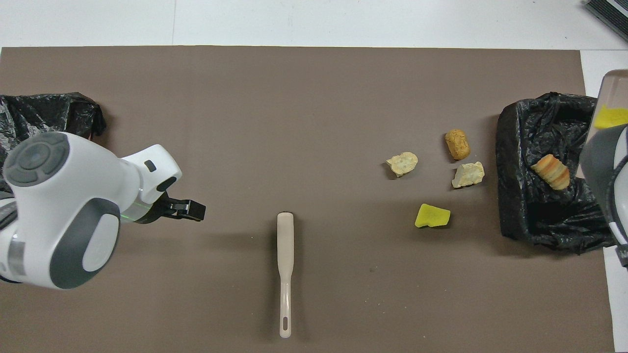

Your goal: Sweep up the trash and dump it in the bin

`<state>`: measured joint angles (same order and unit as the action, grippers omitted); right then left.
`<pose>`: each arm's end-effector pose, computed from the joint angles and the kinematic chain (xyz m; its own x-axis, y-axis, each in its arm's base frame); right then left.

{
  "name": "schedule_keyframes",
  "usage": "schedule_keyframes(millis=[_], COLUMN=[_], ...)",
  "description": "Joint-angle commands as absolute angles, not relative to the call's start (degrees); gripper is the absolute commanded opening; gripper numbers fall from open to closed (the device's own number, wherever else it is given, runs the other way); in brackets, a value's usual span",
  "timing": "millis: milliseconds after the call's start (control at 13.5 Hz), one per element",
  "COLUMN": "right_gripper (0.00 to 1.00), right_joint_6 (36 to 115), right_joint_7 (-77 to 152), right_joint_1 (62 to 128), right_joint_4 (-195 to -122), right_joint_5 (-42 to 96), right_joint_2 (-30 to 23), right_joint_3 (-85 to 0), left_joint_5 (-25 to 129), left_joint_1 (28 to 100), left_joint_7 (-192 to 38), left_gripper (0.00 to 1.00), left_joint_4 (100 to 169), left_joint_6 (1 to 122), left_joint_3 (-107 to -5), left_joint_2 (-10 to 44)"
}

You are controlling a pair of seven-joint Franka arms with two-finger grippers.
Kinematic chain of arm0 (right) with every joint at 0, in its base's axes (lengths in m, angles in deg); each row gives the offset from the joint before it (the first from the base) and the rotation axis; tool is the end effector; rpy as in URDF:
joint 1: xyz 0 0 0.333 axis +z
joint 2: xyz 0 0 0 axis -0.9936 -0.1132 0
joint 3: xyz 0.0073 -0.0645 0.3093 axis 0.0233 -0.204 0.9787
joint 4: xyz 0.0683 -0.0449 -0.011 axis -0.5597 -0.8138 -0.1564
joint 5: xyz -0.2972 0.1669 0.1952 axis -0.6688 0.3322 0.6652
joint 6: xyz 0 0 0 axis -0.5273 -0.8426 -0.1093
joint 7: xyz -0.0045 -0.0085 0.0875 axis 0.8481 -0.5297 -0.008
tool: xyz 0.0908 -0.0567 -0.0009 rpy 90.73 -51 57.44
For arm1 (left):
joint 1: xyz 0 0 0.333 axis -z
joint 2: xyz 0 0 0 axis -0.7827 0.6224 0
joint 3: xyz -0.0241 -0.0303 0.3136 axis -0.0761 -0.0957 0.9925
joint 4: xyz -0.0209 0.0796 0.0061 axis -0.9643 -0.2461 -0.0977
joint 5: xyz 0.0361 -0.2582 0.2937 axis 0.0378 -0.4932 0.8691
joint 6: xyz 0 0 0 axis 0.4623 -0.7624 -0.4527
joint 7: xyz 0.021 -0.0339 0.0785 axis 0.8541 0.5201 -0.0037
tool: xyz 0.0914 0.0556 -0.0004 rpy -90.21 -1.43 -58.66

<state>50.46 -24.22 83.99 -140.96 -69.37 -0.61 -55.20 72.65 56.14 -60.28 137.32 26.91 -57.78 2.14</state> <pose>0.6150 -0.1432 0.5995 0.2613 0.3564 -0.8971 0.9598 -0.1942 0.2025 0.5188 -0.0943 0.5055 0.9841 -0.1652 -0.0646 -0.1601 -0.9841 0.0775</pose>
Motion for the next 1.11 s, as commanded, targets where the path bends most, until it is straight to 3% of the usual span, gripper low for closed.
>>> schedule_keyframes(millis=[0, 297, 594, 816, 1039], right_gripper=[0.0, 0.0, 0.0, 0.0, 0.0], right_joint_6=[51.19, 52.49, 55.74, 61.35, 64.28], right_joint_7=[-26.09, -26.09, -29.5, -36.52, -40.59], right_joint_1=[83.76, 83.85, 83.59, 82.19, 83.05], right_joint_4=[-140.05, -140.05, -140.14, -141.97, -142.16], right_joint_5=[-71.61, -71.69, -69.78, -62.48, -72.62], right_joint_2=[-1.07, -1.07, -1.16, -1.59, -1.6], right_joint_3=[-54.86, -54.86, -54.25, -54.33, -54.07], left_joint_5=[73.78, 75.45, 75.63, 75.63, 75.54], left_joint_1=[52.14, 47.39, 47.12, 47.11, 47.11], left_joint_7=[-58.4, -51.2, -50.4, -50.66, -51.1], left_gripper=[1.0, 1.0, 1.0, 1.0, 1.0], left_joint_4=[134.09, 132.15, 122.23, 119.84, 119.66], left_joint_6=[24.31, 23.78, 15.53, 12.98, 11.74], left_joint_3=[-58.38, -58.38, -58.38, -58.02, -58.02], left_joint_2=[2.02, 2.02, 2.11, 1.84, 0.52])
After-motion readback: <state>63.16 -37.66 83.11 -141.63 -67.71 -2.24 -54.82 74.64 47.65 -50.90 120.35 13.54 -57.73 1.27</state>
